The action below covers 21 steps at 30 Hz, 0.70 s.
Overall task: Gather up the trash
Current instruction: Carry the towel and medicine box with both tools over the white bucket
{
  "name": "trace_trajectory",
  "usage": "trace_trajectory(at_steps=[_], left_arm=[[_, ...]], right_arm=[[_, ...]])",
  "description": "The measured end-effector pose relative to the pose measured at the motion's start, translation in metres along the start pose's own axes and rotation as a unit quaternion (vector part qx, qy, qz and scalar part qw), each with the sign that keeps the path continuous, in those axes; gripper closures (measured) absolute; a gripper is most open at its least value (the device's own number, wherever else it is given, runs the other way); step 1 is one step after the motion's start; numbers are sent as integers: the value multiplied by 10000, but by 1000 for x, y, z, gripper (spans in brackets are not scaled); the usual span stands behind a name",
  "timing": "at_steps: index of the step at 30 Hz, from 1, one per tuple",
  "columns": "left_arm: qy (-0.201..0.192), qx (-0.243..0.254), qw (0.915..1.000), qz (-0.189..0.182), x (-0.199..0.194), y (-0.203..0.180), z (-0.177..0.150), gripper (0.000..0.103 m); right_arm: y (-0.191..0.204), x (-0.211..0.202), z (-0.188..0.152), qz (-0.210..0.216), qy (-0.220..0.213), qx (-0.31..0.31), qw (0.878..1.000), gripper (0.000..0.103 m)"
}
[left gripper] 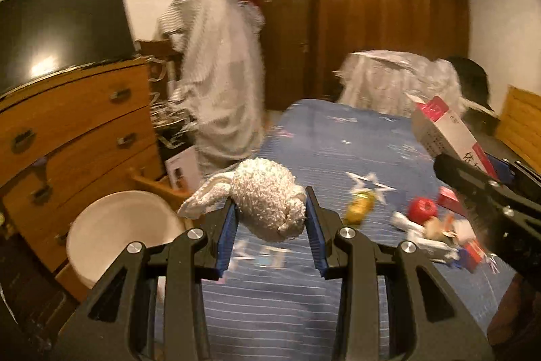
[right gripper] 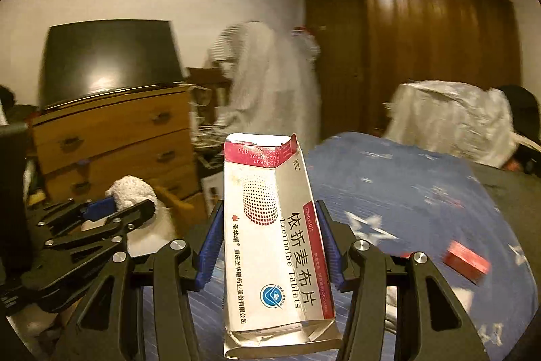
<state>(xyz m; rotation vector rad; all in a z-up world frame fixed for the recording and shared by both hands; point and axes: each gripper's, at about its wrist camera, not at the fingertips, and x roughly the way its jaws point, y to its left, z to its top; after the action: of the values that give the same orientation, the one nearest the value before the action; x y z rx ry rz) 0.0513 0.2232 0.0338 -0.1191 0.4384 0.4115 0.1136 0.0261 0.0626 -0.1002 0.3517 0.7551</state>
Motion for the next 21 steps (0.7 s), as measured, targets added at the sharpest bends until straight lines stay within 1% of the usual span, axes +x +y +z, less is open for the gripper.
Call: trace_trajectory(at_steps=[6,10,15,18,21], left_arm=[[97,-382,9975,588,0,83,16,67],[250,-593,9943,851,3,131,22,67],[532,-820,9899,1024,13,187,22,67],[698,-918,9877,1051,25,206,24,67],[919,-964,9857,1035,39,226,26,66]], right_arm=[[85,52,45,769,241,-241,9965,50],[141,96,74,1183,528,-375,9909,50],[198,147,96,1489,903,-573,9831,50],[235,187,109,1664,1228,-669,9761,50],[254,219,109,1800,1567,-746,9682,50]])
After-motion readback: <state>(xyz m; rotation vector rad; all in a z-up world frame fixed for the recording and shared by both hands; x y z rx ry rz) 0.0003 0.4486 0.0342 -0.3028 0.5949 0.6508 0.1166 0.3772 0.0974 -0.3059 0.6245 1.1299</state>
